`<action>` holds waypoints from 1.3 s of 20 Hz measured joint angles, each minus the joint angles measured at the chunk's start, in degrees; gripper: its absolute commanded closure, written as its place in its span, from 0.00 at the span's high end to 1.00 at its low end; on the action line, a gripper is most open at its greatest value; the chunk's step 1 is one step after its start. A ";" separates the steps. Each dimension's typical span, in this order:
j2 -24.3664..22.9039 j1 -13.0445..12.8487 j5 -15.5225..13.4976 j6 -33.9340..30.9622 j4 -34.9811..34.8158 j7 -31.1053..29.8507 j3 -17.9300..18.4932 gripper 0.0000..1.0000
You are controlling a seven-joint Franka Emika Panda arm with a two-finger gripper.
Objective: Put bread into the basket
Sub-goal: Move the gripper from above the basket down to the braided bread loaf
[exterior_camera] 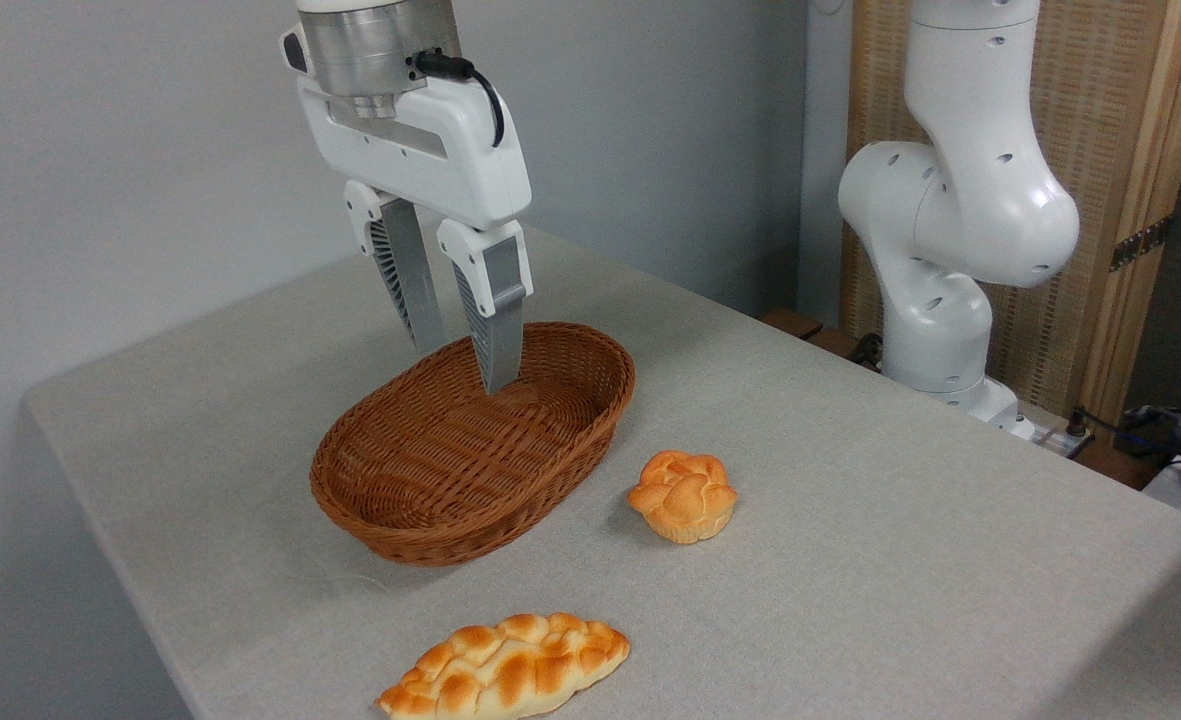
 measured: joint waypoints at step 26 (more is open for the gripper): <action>0.53 0.03 -3.73 6.38 -1.28 2.05 0.64 1.00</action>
